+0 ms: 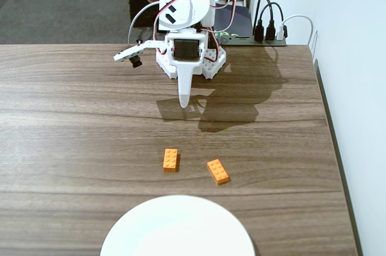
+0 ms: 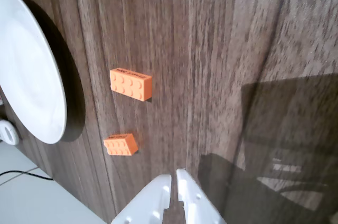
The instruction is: Grasp a lego block and put it on the plate.
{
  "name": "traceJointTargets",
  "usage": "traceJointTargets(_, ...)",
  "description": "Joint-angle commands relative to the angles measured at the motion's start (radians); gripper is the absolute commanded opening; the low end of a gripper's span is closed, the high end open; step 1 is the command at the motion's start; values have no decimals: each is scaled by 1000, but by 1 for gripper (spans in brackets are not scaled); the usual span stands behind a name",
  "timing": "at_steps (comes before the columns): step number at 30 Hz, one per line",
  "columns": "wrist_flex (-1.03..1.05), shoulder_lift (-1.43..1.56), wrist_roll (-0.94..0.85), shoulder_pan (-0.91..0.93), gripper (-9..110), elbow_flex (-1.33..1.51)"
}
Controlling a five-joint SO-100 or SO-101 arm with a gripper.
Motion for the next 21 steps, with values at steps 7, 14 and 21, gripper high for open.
traceJointTargets(7,2,-5,-5,-5,1,-6)
traceJointTargets(14,2,-5,0,0,1,-6)
traceJointTargets(21,-9,-5,-5,20,1,-6)
